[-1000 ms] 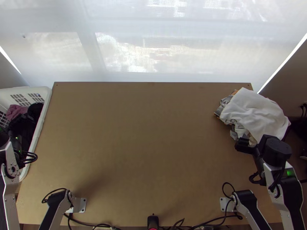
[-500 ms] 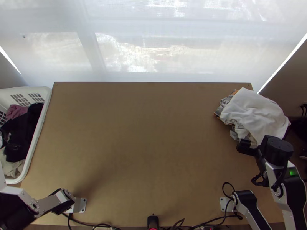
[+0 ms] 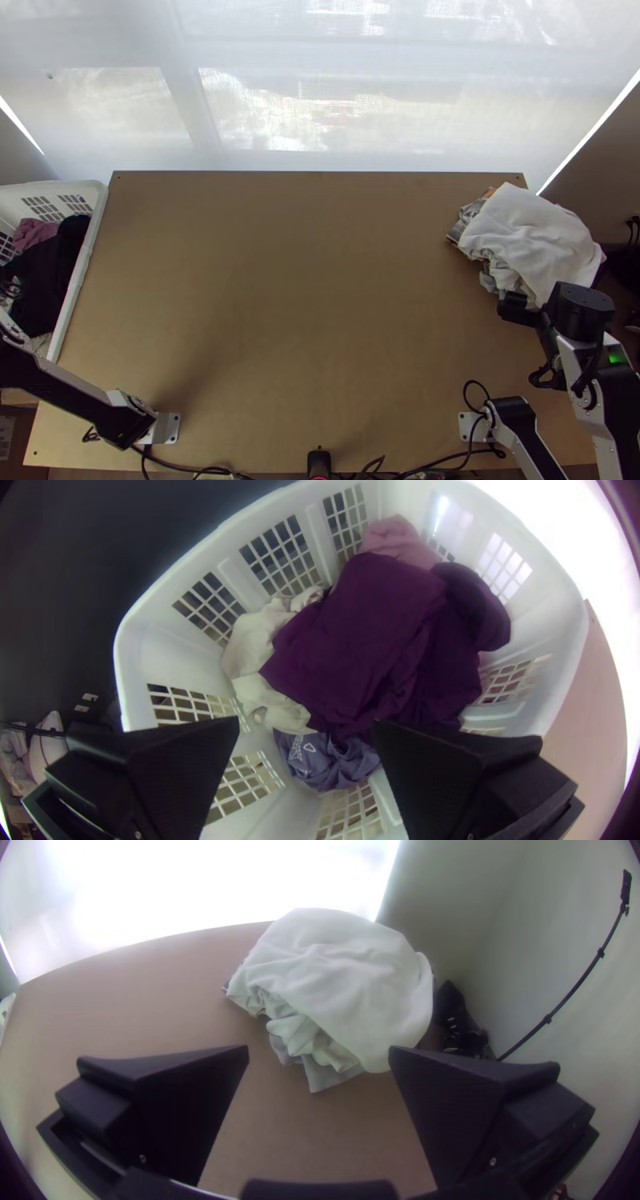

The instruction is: Fold the t-shirt

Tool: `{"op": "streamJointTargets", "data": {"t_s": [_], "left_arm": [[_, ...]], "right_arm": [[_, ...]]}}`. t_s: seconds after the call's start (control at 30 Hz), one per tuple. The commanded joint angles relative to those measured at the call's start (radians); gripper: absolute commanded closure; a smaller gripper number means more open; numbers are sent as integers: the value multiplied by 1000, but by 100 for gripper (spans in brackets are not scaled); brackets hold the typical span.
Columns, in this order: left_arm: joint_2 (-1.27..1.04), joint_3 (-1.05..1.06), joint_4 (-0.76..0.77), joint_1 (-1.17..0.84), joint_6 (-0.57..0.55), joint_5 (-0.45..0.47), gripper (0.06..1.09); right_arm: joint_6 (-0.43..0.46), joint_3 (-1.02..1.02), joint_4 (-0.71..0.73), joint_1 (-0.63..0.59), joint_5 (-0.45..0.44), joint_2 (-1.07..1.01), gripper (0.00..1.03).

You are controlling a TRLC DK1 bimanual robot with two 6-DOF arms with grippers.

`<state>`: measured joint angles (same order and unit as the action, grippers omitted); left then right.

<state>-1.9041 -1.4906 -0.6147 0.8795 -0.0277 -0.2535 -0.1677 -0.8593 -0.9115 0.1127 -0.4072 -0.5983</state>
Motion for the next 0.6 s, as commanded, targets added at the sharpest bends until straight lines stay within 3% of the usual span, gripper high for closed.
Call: {"op": "streamJointTargets", "data": {"t_s": [0.0,0.17,0.57], "left_arm": [[-256,-117,84,-1,29,-4,12],[-414,-204,84,-16,26,-9,12],[-601,-284,132,-47,0,-15,12]], "right_arm": [[22,-40,-23,4,-10,-5,5],[99,-73,-21,4,-15,-5,5],[103,-70,-61,2,-65,-11,5]]}}
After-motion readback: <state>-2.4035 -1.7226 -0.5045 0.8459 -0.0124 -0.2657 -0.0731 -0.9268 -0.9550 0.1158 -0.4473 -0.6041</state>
